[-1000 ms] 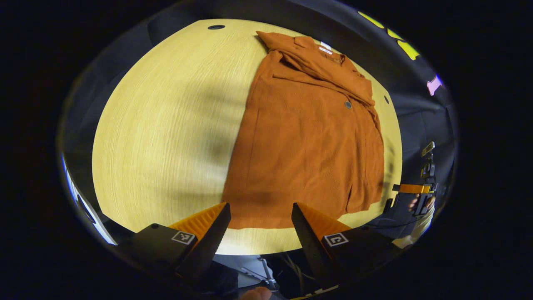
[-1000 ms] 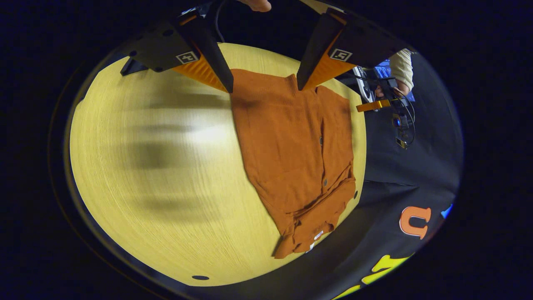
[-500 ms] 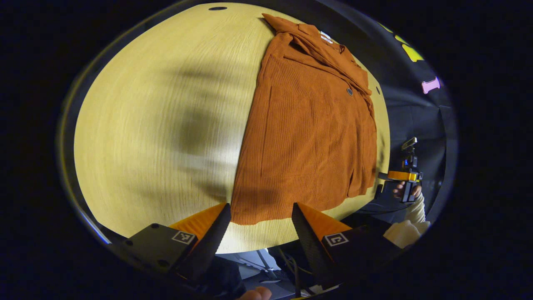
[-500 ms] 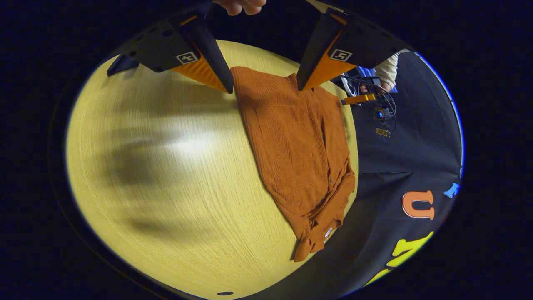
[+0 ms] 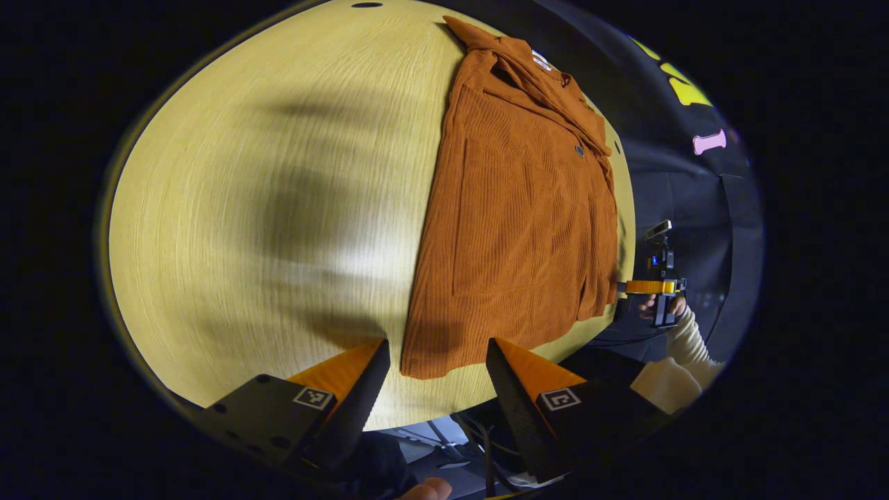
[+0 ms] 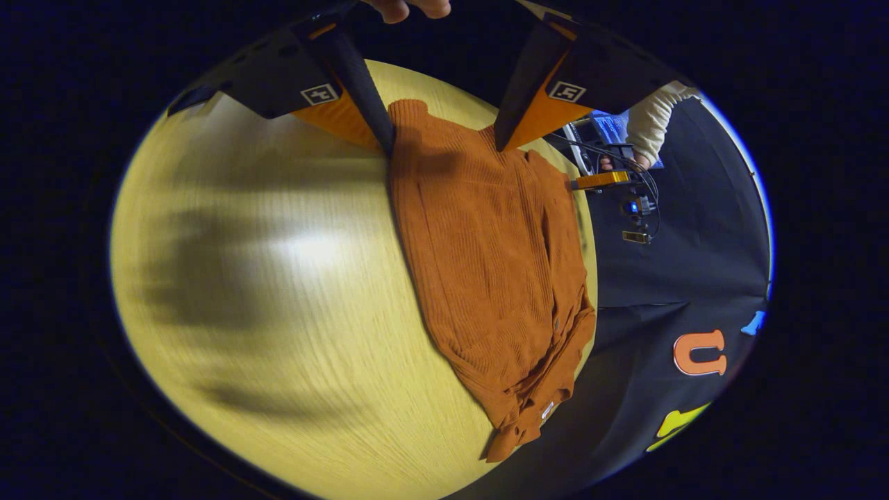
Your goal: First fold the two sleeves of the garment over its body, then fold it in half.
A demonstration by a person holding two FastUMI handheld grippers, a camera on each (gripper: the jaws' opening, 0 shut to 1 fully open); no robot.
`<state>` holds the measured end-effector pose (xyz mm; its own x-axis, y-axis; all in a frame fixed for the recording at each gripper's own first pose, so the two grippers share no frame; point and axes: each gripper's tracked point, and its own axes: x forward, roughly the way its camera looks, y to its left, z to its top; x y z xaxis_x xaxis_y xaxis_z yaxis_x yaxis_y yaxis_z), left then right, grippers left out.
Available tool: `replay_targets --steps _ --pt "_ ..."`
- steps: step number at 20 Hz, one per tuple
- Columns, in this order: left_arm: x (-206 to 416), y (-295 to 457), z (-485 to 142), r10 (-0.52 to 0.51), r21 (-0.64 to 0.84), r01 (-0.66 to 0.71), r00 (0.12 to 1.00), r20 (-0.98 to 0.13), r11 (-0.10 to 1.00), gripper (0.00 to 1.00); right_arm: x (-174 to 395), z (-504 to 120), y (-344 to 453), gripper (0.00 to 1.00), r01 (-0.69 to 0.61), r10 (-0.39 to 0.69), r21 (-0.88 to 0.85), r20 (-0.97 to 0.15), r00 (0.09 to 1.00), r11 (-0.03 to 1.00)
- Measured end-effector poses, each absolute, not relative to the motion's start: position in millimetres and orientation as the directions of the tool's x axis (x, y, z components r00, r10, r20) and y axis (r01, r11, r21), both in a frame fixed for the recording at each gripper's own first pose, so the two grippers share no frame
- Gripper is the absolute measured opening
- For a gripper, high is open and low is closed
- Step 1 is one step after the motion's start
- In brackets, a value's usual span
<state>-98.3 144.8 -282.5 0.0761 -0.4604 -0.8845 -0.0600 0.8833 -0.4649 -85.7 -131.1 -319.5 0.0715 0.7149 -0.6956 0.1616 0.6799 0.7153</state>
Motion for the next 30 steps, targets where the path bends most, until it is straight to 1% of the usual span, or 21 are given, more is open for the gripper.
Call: replay_targets --steps 2,6,7,8,9,11,12,13,14,15,17,18,19,20,21,23,24,27,28,29,30 --pt "-95 143 -282 -0.457 -0.462 -0.071 0.082 -0.886 0.884 0.92 -86 -319 -119 0.92 0.132 0.724 0.725 -0.687 0.062 0.676" --pt "-98 144 -287 -0.427 -0.43 -0.031 0.08 -0.901 0.902 0.92 -85 -323 -106 0.88 0.099 0.723 0.724 -0.689 0.045 0.683" --pt "-97 144 -287 -0.415 -0.418 -0.019 0.07 -0.907 0.908 0.92 -86 -324 -107 0.85 0.104 0.724 0.724 -0.689 0.042 0.682" --pt "-97 144 -288 -0.402 -0.404 -0.013 0.066 -0.913 0.915 0.88 -85 -325 -108 0.82 0.116 0.722 0.722 -0.69 0.046 0.682" --pt "-96 144 -288 -0.388 -0.389 -0.012 0.061 -0.92 0.921 0.87 -85 -329 -110 0.78 0.123 0.717 0.717 -0.695 0.047 0.687" --pt "-96 144 -286 -0.357 -0.358 -0.02 0.056 -0.933 0.933 0.86 -84 -328 -111 0.64 0.148 0.727 0.727 -0.684 0.067 0.67" --pt "-95 141 -287 -0.343 -0.345 -0.017 0.056 -0.938 0.939 0.96 -85 -331 -112 0.65 0.154 0.72 0.721 -0.69 0.075 0.675" --pt "-96 148 -291 -0.315 -0.316 -0.011 0.048 -0.948 0.949 0.85 -85 -336 -116 0.62 0.154 0.708 0.711 -0.701 0.083 0.686" --pt "-93 158 -290 -0.28 -0.281 -0.007 0.057 -0.958 0.96 0.82 -86 -336 -117 0.55 0.162 0.708 0.711 -0.701 0.089 0.684" --pt "-92 160 -289 -0.277 -0.279 -0.032 0.064 -0.959 0.96 0.7 -86 -336 -117 0.39 0.178 0.715 0.718 -0.693 0.089 0.673" --pt "-90 164 -284 -0.307 -0.314 -0.111 0.075 -0.949 0.943 0.57 -88 -336 -116 0.38 0.193 0.725 0.727 -0.682 0.092 0.659" --pt "-90 171 -283 -0.301 -0.309 -0.138 0.075 -0.951 0.941 0.57 -90 -337 -116 0.38 0.188 0.727 0.728 -0.681 0.092 0.659" --pt "-87 174 -281 -0.31 -0.322 -0.157 0.094 -0.946 0.934 0.51 -91 -341 -117 0.38 0.173 0.712 0.715 -0.697 0.091 0.678" --pt "-87 177 -278 -0.328 -0.34 -0.166 0.098 -0.94 0.926 0.4 -92 -343 -122 0.38 0.159 0.694 0.698 -0.714 0.09 0.698" --pt "-86 178 -275 -0.343 -0.357 -0.171 0.103 -0.934 0.918 0.34 -94 -345 -119 0.18 0.17 0.694 0.698 -0.714 0.094 0.695" --pt "-82 181 -267 -0.361 -0.376 -0.181 0.111 -0.926 0.909 0.18 -90 -343 -121 0.16 0.183 0.693 0.697 -0.714 0.097 0.693" --pt "-79 182 -262 -0.365 -0.379 -0.174 0.11 -0.925 0.909 0.13 -91 -344 -120 0.16 0.181 0.692 0.696 -0.715 0.098 0.695" --pt "-69 188 -246 -0.363 -0.374 -0.133 0.102 -0.926 0.918 0.09 -91 -345 -122 0.15 0.153 0.676 0.681 -0.731 0.091 0.716" --pt "-64 193 -239 -0.357 -0.368 -0.127 0.099 -0.929 0.921 0.1 -90 -348 -123 0.15 0.138 0.662 0.668 -0.744 0.095 0.731" --pt "-60 196 -232 -0.351 -0.362 -0.12 0.099 -0.931 0.925 0.08 -88 -348 -122 0.1 0.131 0.657 0.663 -0.748 0.095 0.737" --pt "-55 201 -226 -0.347 -0.358 -0.117 0.105 -0.932 0.926 0.06 -88 -347 -123 0.09 0.123 0.653 0.661 -0.75 0.1 0.74"
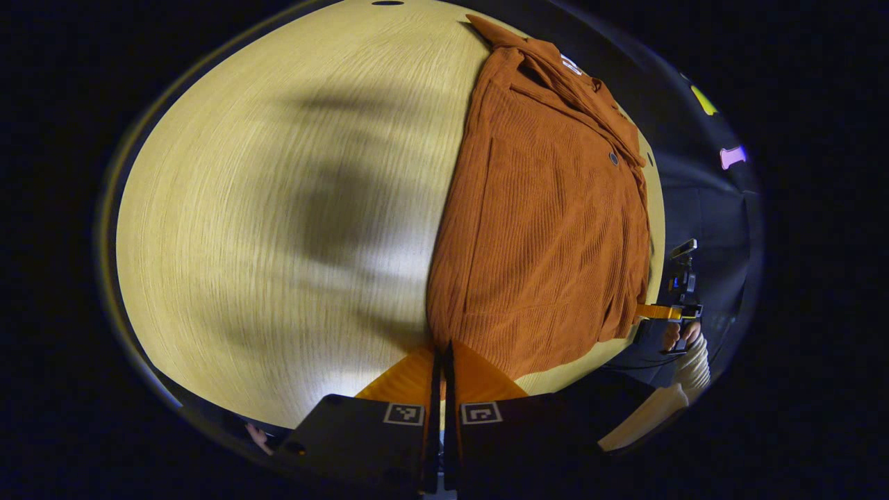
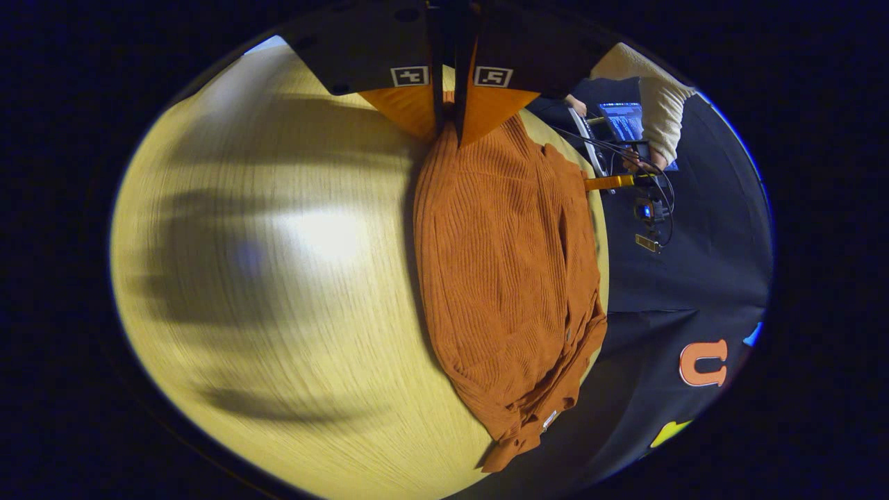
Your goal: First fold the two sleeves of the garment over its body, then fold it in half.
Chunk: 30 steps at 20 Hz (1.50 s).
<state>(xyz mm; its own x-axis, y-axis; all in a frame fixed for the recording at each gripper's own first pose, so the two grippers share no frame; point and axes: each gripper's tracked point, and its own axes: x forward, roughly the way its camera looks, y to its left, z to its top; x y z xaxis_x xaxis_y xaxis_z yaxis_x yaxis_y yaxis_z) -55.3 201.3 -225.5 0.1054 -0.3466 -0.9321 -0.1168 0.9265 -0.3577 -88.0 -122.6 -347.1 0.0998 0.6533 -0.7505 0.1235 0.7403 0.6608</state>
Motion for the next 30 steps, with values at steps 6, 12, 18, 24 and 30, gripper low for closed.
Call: replay_targets --steps 6,12,18,24,30 --pt "-56 194 -229 -0.309 -0.332 -0.111 0.182 -0.933 0.937 0.03 -81 -344 -125 0.0 -0.014 0.596 0.605 -0.779 0.196 0.796" --pt "-61 178 -219 -0.256 -0.292 -0.091 0.284 -0.924 0.952 0.03 -73 -319 -129 0.0 -0.069 0.574 0.577 -0.78 0.249 0.814" --pt "-51 156 -171 -0.302 -0.354 -0.086 0.358 -0.883 0.931 0.03 -58 -264 -115 0.0 -0.124 0.627 0.624 -0.711 0.318 0.771" --pt "0 142 -102 -0.343 -0.39 -0.011 0.453 -0.823 0.921 0.03 -5 -189 -95 0.0 -0.208 0.682 0.661 -0.625 0.38 0.721" --pt "83 138 -58 -0.298 -0.333 0.038 0.55 -0.781 0.942 0.03 71 -135 -97 0.0 -0.275 0.671 0.62 -0.603 0.432 0.735"
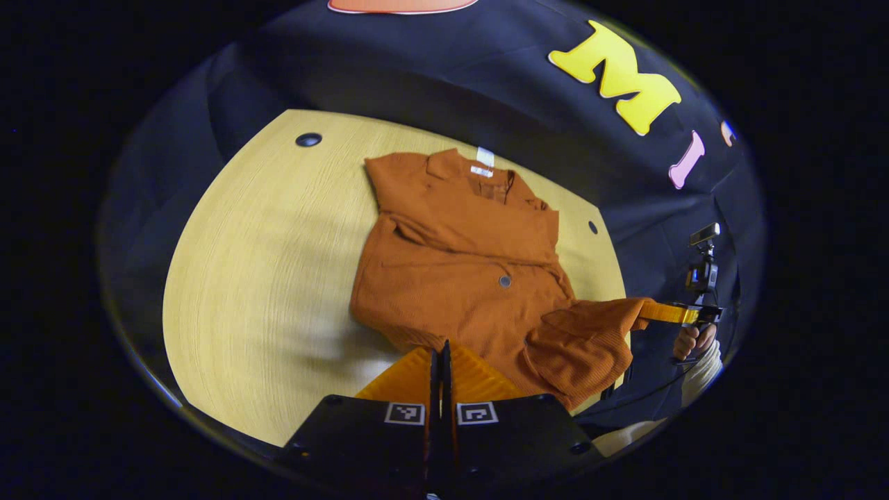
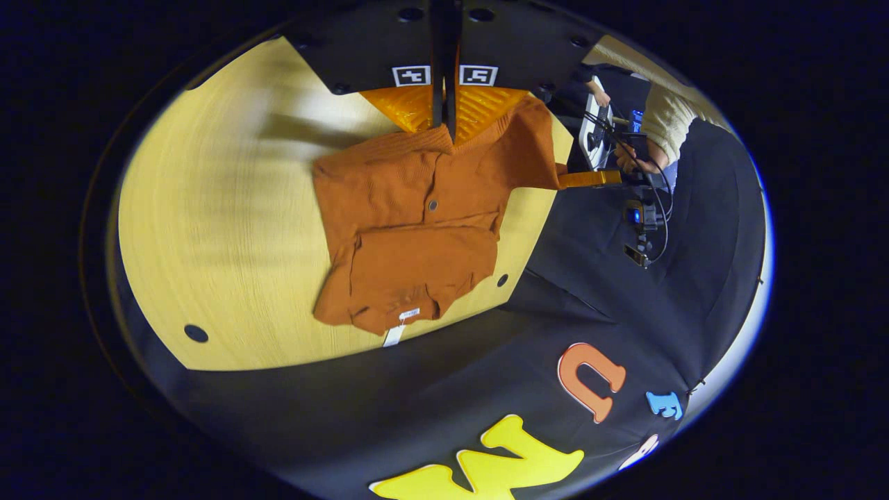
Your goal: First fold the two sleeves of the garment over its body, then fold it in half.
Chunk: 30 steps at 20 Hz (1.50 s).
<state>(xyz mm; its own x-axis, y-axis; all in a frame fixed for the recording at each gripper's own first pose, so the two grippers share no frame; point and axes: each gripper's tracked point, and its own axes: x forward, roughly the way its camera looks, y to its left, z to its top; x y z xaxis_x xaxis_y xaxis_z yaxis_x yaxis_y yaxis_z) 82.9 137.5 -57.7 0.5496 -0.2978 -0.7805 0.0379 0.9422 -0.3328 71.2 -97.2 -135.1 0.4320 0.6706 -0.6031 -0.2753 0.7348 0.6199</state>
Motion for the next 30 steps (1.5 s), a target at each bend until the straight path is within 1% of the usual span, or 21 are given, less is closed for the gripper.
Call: replay_targets --steps 5,7,10,13,15,17,19,22,24,26,28,30 --pt "164 128 -25 -0.292 -0.316 0.073 0.614 -0.734 0.946 0.03 146 -100 -85 0.0 -0.317 0.662 0.589 -0.579 0.476 0.744" --pt "192 123 -21 -0.311 -0.362 0.049 0.625 -0.716 0.931 0.03 173 -94 -77 0.0 -0.329 0.669 0.59 -0.571 0.477 0.738" --pt "237 132 -27 -0.295 -0.389 -0.002 0.649 -0.701 0.921 0.03 215 -99 -74 0.0 -0.322 0.655 0.579 -0.578 0.486 0.749" --pt "268 136 -42 -0.281 -0.395 -0.042 0.637 -0.718 0.918 0.03 256 -107 -72 0.0 -0.296 0.649 0.591 -0.575 0.498 0.751" --pt "291 138 -52 -0.284 -0.427 -0.076 0.639 -0.714 0.901 0.03 287 -123 -73 0.0 -0.272 0.618 0.571 -0.592 0.517 0.774" --pt "318 150 -67 -0.264 -0.432 -0.111 0.649 -0.714 0.895 0.03 320 -137 -73 0.0 -0.255 0.595 0.558 -0.595 0.54 0.789" --pt "346 157 -80 -0.247 -0.439 -0.145 0.653 -0.716 0.887 0.03 349 -150 -76 0.0 -0.23 0.58 0.563 -0.588 0.564 0.794" --pt "386 173 -103 -0.217 -0.425 -0.168 0.663 -0.716 0.89 0.02 385 -190 -89 0.01 -0.168 0.53 0.549 -0.611 0.588 0.819" --pt "394 188 -125 -0.169 -0.362 -0.185 0.638 -0.752 0.914 0.02 393 -207 -99 0.01 -0.114 0.523 0.577 -0.616 0.589 0.809" --pt "392 199 -141 -0.146 -0.35 -0.228 0.612 -0.777 0.908 0.03 392 -213 -117 0.01 -0.049 0.532 0.637 -0.596 0.601 0.769" --pt "394 208 -146 -0.145 -0.376 -0.26 0.619 -0.772 0.889 0.03 392 -220 -140 0.01 0.015 0.529 0.682 -0.58 0.619 0.731" --pt "393 216 -146 -0.151 -0.384 -0.255 0.626 -0.765 0.887 0.03 395 -225 -158 0.0 0.097 0.505 0.715 -0.576 0.643 0.692"
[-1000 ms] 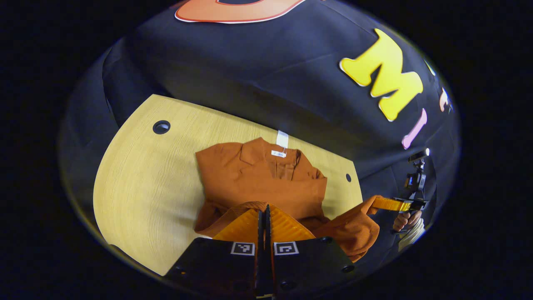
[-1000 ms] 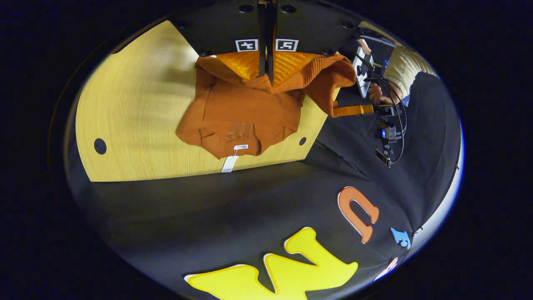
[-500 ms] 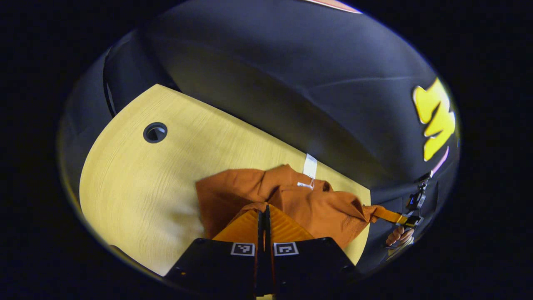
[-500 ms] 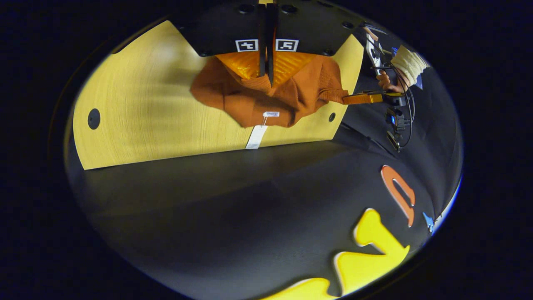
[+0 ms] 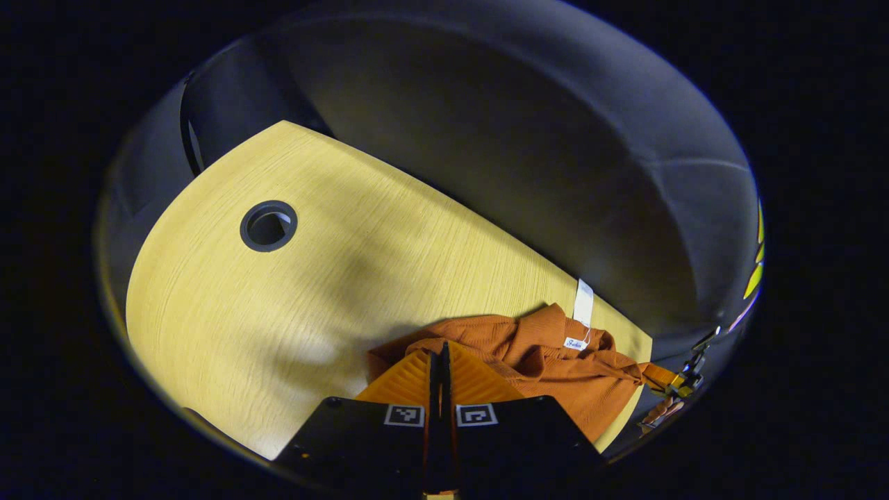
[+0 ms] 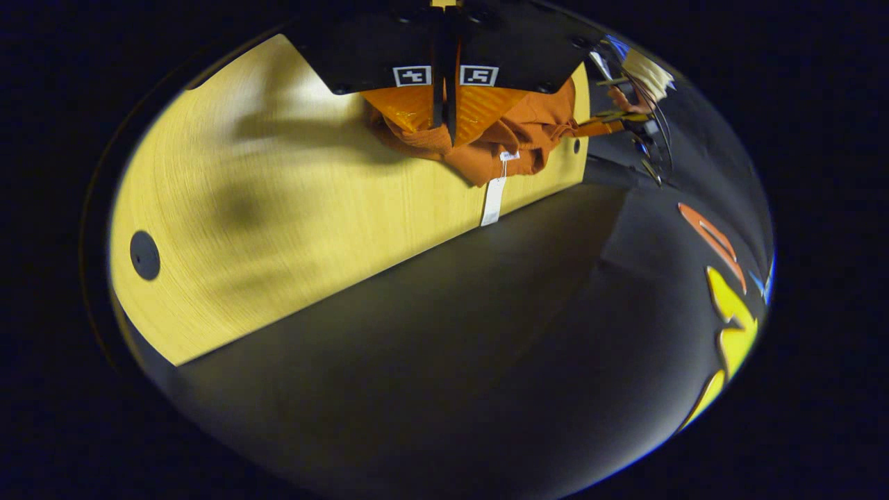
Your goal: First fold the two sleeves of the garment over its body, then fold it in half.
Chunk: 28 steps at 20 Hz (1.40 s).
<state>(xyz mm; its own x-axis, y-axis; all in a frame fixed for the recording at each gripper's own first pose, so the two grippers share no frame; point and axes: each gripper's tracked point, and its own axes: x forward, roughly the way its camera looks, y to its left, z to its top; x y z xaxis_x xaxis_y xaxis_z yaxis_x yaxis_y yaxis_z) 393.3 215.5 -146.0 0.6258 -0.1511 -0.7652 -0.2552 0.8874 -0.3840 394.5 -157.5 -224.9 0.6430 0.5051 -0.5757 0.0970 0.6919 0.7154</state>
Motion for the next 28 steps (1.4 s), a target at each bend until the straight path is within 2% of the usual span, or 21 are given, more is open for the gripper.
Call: replay_targets --steps 3,9,11,13,14,15,16,17,18,19,20,22,23,24,26,27,28 --pt "393 223 -137 -0.148 -0.378 -0.238 0.64 -0.754 0.895 0.03 392 -237 -168 0.01 0.201 0.46 0.731 -0.592 0.662 0.652" --pt "392 213 -142 -0.12 -0.348 -0.25 0.632 -0.766 0.904 0.04 393 -231 -158 0.06 0.258 0.424 0.725 -0.611 0.668 0.638" --pt "391 214 -139 -0.124 -0.386 -0.285 0.642 -0.756 0.877 0.06 395 -230 -152 0.03 0.281 0.427 0.737 -0.611 0.667 0.615" --pt "391 211 -137 -0.149 -0.439 -0.3 0.66 -0.737 0.847 0.09 397 -220 -150 0.13 0.288 0.444 0.773 -0.579 0.683 0.565" --pt "390 209 -134 -0.163 -0.464 -0.305 0.665 -0.729 0.831 0.14 397 -211 -151 0.18 0.297 0.454 0.796 -0.56 0.693 0.527" --pt "391 206 -132 -0.177 -0.489 -0.307 0.673 -0.718 0.816 0.08 398 -203 -151 0.27 0.307 0.466 0.818 -0.54 0.701 0.487" --pt "393 205 -127 -0.186 -0.514 -0.31 0.687 -0.703 0.8 0.47 397 -198 -152 0.36 0.32 0.468 0.828 -0.533 0.705 0.461" --pt "395 202 -118 -0.199 -0.547 -0.303 0.71 -0.676 0.78 0.38 398 -192 -154 0.36 0.318 0.469 0.836 -0.522 0.713 0.447" --pt "399 197 -106 -0.218 -0.59 -0.287 0.739 -0.638 0.754 0.39 399 -185 -155 0.45 0.302 0.476 0.848 -0.502 0.722 0.436" --pt "402 194 -94 -0.228 -0.622 -0.273 0.763 -0.605 0.734 0.58 401 -178 -152 0.63 0.282 0.479 0.859 -0.48 0.735 0.428" --pt "403 195 -86 -0.219 -0.628 -0.266 0.781 -0.585 0.731 0.69 402 -167 -151 0.82 0.261 0.477 0.872 -0.452 0.754 0.413" --pt "401 192 -70 -0.208 -0.617 -0.24 0.799 -0.564 0.749 0.7 407 -147 -146 0.77 0.241 0.465 0.891 -0.412 0.783 0.384" --pt "399 191 -61 -0.194 -0.61 -0.235 0.81 -0.553 0.757 0.71 406 -138 -142 0.8 0.228 0.46 0.895 -0.399 0.793 0.384" --pt "400 188 -49 -0.19 -0.611 -0.217 0.826 -0.531 0.761 0.71 402 -131 -141 0.9 0.215 0.459 0.894 -0.393 0.797 0.393" --pt "393 185 -28 -0.149 -0.565 -0.189 0.854 -0.498 0.803 0.73 389 -115 -135 0.91 0.186 0.464 0.882 -0.395 0.793 0.434" --pt "385 182 -19 -0.137 -0.518 -0.159 0.862 -0.487 0.84 0.75 383 -106 -132 0.84 0.166 0.459 0.869 -0.398 0.794 0.466" --pt "377 180 -13 -0.117 -0.453 -0.137 0.865 -0.488 0.881 0.77 375 -99 -130 0.94 0.143 0.45 0.848 -0.405 0.796 0.51"
